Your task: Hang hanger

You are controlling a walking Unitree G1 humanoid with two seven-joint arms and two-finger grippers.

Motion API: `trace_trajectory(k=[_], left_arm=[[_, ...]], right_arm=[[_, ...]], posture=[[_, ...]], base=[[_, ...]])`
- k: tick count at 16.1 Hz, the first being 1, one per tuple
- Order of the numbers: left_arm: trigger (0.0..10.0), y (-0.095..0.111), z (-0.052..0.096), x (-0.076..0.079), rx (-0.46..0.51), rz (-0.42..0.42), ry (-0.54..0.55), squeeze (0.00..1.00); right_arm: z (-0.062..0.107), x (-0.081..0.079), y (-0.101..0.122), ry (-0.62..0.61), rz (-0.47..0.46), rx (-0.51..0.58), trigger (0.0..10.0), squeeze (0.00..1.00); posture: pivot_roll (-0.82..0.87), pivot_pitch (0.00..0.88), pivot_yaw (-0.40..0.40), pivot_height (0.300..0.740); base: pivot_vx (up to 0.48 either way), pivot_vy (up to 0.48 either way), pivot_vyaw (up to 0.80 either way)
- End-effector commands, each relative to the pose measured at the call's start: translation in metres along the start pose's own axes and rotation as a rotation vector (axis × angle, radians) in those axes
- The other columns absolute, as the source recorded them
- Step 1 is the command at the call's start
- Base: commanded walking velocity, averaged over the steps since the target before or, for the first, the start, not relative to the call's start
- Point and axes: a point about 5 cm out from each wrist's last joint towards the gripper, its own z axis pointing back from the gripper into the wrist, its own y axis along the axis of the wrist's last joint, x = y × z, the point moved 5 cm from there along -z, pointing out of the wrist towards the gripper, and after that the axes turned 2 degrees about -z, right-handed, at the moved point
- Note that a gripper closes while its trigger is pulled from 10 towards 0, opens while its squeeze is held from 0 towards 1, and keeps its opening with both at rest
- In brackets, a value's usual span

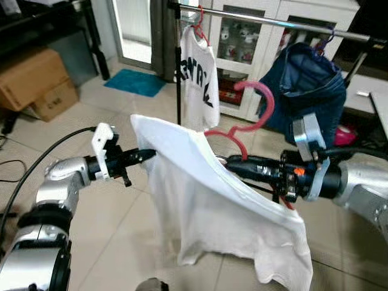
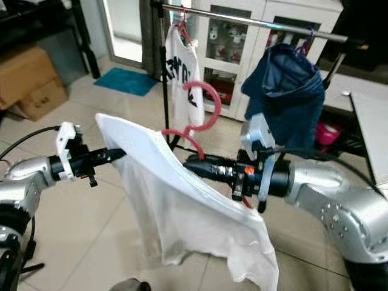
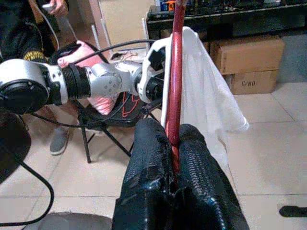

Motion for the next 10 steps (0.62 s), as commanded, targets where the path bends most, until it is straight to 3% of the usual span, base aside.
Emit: trace_trajectory(k=[1, 4, 6, 8, 10], left_arm=[[0.0, 0.002, 0.001, -0.004, 0.027, -0.007, 0.053, 0.0], [0.0, -0.002, 0.008, -0.012, 0.045, 0.017, 0.148, 0.0], [0.0, -0.004, 0.018, -0.024, 0.089, 0.064, 0.275, 0.0], [0.0, -0.004, 0.032, -0.044, 0.176, 0.162, 0.489, 0.0], [0.0, -0.006, 0.034, -0.05, 0.216, 0.236, 0.569, 0.0]], right_arm=[[-0.001, -0.004, 0.006, 0.038, 0.01, 0.008, 10.0, 0.0], [-0.003, -0.003, 0.006, 0.038, 0.008, 0.007, 10.0, 0.0], [-0.003, 0.002, 0.006, 0.015, 0.0, 0.011, 10.0, 0.0], [-0.002, 0.009, 0.005, -0.024, -0.01, 0.02, 10.0, 0.0], [-0.002, 0.012, 0.005, -0.042, -0.017, 0.025, 10.0, 0.0]], posture=[[-0.17, 0.0, -0.042, 0.74], [-0.17, 0.0, -0.045, 0.74], [-0.17, 0.0, -0.044, 0.74], [-0.17, 0.0, -0.04, 0.74], [-0.17, 0.0, -0.037, 0.74]], base=[[0.0, 0.0, 0.0], [0.0, 0.0, 0.0], [0.0, 0.0, 0.0], [0.0, 0.0, 0.0], [0.0, 0.0, 0.0]])
